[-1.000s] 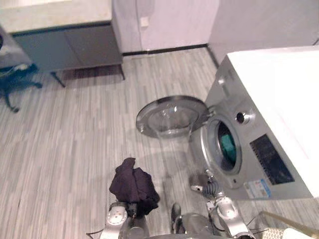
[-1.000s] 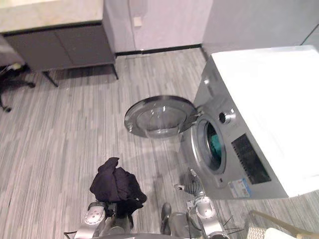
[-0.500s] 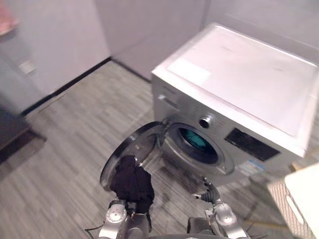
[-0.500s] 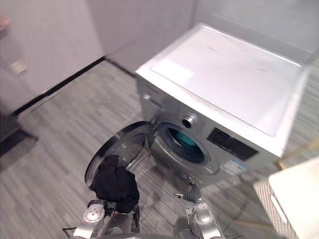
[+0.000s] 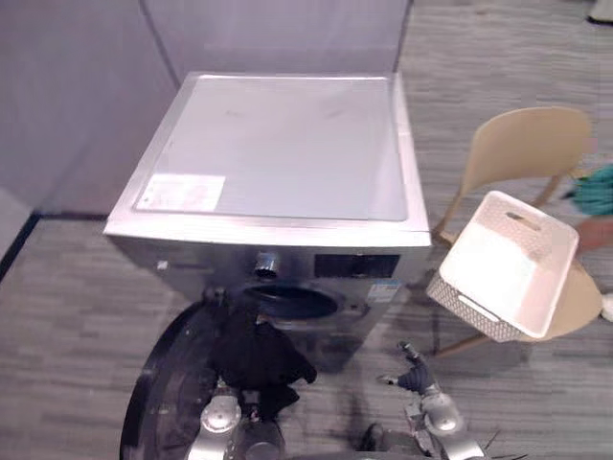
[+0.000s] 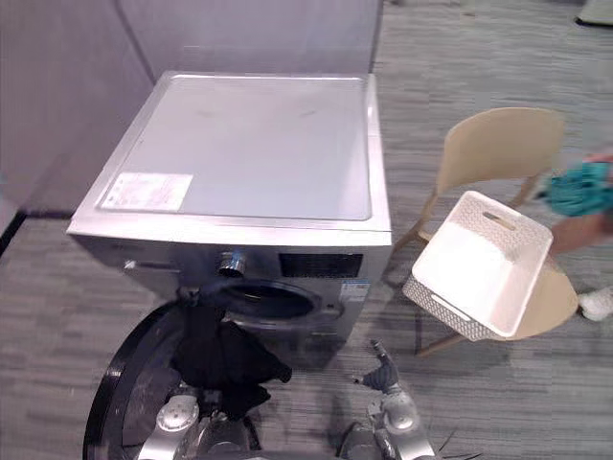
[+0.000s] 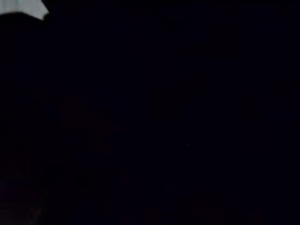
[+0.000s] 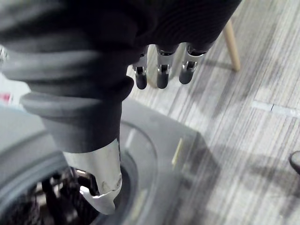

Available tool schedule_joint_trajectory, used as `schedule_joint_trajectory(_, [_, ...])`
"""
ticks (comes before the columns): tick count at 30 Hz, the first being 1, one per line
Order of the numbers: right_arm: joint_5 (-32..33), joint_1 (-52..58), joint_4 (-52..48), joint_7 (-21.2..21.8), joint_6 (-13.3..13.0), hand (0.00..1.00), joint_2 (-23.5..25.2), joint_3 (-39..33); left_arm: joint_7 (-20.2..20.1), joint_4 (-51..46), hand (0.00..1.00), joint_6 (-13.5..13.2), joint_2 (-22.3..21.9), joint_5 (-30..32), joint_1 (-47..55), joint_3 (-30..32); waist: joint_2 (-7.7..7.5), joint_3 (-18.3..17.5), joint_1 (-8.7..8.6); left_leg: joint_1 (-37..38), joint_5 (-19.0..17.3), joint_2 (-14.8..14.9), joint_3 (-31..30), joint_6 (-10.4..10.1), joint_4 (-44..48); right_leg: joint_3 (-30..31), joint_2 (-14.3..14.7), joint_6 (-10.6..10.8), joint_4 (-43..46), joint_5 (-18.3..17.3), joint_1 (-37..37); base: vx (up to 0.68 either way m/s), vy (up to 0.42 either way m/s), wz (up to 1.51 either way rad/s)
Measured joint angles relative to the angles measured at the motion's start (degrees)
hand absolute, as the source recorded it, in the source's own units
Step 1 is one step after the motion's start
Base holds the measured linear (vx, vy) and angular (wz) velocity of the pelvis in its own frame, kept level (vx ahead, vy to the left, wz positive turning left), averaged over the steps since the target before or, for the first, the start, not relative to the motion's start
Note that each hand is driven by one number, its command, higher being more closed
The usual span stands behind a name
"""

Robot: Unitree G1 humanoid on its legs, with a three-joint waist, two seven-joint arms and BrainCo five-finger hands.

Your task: Pick up the laundry basket with both hands and put the clothes into the washing machine.

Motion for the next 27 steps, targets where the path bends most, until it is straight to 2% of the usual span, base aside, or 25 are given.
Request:
schedule_joint_trajectory(1, [0.0,-0.6,0.7,-0.5,0.2,0.00,-0.1,-0.2,0.2,0.0,1.00,0.0,-0.3,0.0,-0.4,0.0,0.24,0.2,0.20,-1.2,0.3,-1.3,-3.2,-0.3,-6.2,1.7,0.0,0.0,0.5,0.0,0.0,0.12,0.234,-0.77])
schedule_joint_trajectory(2, [0.0,-0.9,1.1,-0.6,0.5,0.00,-0.2,-0.2,0.6,0.0,1.00,0.0,-0.6,-0.1,-0.6,0.0,1.00,0.2,0.29,-1.1,3.0,-2.7,-6.7,-1.1,-13.5,3.0,0.4,1.2,1.2,-0.3,-0.1,0.10,0.204,-0.79])
schedule_joint_trajectory(3, [0.0,-0.8,1.1,-0.6,0.6,0.00,-0.5,-0.2,1.0,0.0,1.00,-0.1,-0.8,-0.1,-0.4,-0.1,1.87,0.1,0.31,-0.7,6.8,-3.0,-8.5,-1.0,-16.9,3.4,0.8,2.1,1.5,-0.8,-0.1,0.10,0.237,-0.65])
schedule_joint_trajectory(4, [0.0,-1.5,2.2,-0.7,0.9,0.00,0.5,-0.5,1.6,0.6,1.00,0.2,-0.1,-0.2,-1.2,0.0,0.42,1.4,0.29,-0.2,5.7,-4.4,-8.2,-1.3,-15.9,5.9,-0.3,4.3,2.9,-2.3,-0.7,0.09,0.200,-0.41])
schedule_joint_trajectory(5, [-0.1,-1.4,2.2,-0.6,0.8,0.00,1.1,-0.5,2.3,0.3,1.00,0.2,0.4,-0.4,-1.7,0.0,-1.04,1.7,0.09,-0.7,5.1,-5.2,-7.3,-0.4,-15.2,6.3,-2.0,4.4,4.9,-2.8,-2.4,0.11,0.233,-0.27])
schedule_joint_trajectory(6, [-0.1,-1.5,2.1,-0.6,0.8,0.00,1.1,-0.5,2.4,0.1,1.00,0.2,0.4,-0.5,-2.0,0.1,-1.69,2.1,0.14,-1.0,4.5,-5.5,-7.0,0.1,-14.3,6.6,-2.7,4.9,6.1,-3.2,-3.0,0.05,0.189,-0.03])
schedule_joint_trajectory(8, [0.1,-2.4,2.1,-0.7,0.8,0.00,0.4,-0.7,2.8,-0.9,1.00,0.2,0.7,-0.6,-3.3,0.1,-1.17,4.1,0.31,-4.5,2.1,-5.6,-7.1,0.9,-7.9,7.5,-4.0,5.4,11.5,-4.8,-5.9,-0.01,0.172,-0.01])
schedule_joint_trajectory(10, [0.5,-5.6,2.1,-0.7,0.7,0.00,0.0,-0.6,3.7,-2.4,1.00,0.2,0.8,-0.7,-4.8,0.3,-0.54,8.2,0.31,-6.8,0.5,-5.7,-6.9,1.6,-1.8,8.7,-5.5,5.5,19.0,-6.4,-9.5,-0.12,0.177,-0.19])
schedule_joint_trajectory(11, [1.3,-7.8,2.1,-1.1,0.7,0.00,-0.1,-0.6,4.8,-3.8,1.00,0.1,1.2,-0.7,-6.1,0.5,-0.38,10.1,0.34,-10.2,-1.5,-5.6,-7.0,1.8,2.7,9.7,-6.7,5.8,25.6,-8.7,-14.1,-0.21,0.113,-0.17])
schedule_joint_trajectory(13, [2.3,-10.1,2.1,-2.0,0.8,0.00,-0.4,-0.3,6.0,-5.3,1.00,0.1,1.6,-2.1,-8.1,0.7,-0.46,11.5,0.26,-14.3,-4.1,-5.4,-7.1,2.3,6.6,10.9,-7.7,6.2,31.5,-11.4,-18.8,-0.19,0.033,0.00])
schedule_joint_trajectory(15, [3.4,-13.7,2.1,-2.5,0.9,0.00,-1.2,0.8,8.1,-5.5,1.00,0.1,1.6,-3.8,-12.4,1.5,-0.47,14.0,0.21,-20.6,-5.2,-5.3,-7.9,2.4,12.4,12.1,-8.6,6.9,37.9,-14.6,-25.1,-0.22,-0.005,0.07])
schedule_joint_trajectory(17, [4.1,-16.8,1.9,-4.2,0.9,0.00,-1.3,1.4,10.0,-5.5,1.00,0.0,0.7,-5.3,-16.4,2.1,-0.50,15.1,0.17,-26.8,-6.7,-5.0,-9.0,2.5,18.0,13.2,-9.5,6.3,44.9,-17.1,-31.5,-0.24,-0.014,0.09])
schedule_joint_trajectory(21, [4.3,-20.5,-1.7,-5.4,0.9,0.00,-1.1,1.6,13.4,-7.9,1.00,-0.1,-0.6,-8.8,-23.0,3.6,-0.82,16.1,0.21,-37.1,-8.1,-3.1,-10.0,2.7,27.2,15.9,-9.4,5.8,55.2,-19.8,-42.5,-0.20,-0.021,-0.07])
schedule_joint_trajectory(23, [4.4,-21.7,-8.7,-6.7,0.9,0.00,-0.6,1.5,16.2,-12.4,1.00,-0.2,-0.6,-9.4,-28.0,6.1,-1.49,17.4,0.17,-44.1,-8.5,-1.6,-10.0,3.1,32.5,18.1,-8.6,5.6,61.1,-20.5,-50.4,-0.17,0.001,-0.24])
schedule_joint_trajectory(27, [4.3,-21.6,-19.2,-7.1,0.8,0.00,0.6,1.4,19.9,-18.6,1.00,-0.1,-0.4,-9.4,-34.4,9.3,-1.88,18.3,0.11,-52.6,-9.7,0.7,-10.4,3.3,39.3,20.6,-7.3,5.2,68.1,-21.5,-59.9,-0.12,-0.016,-0.25])
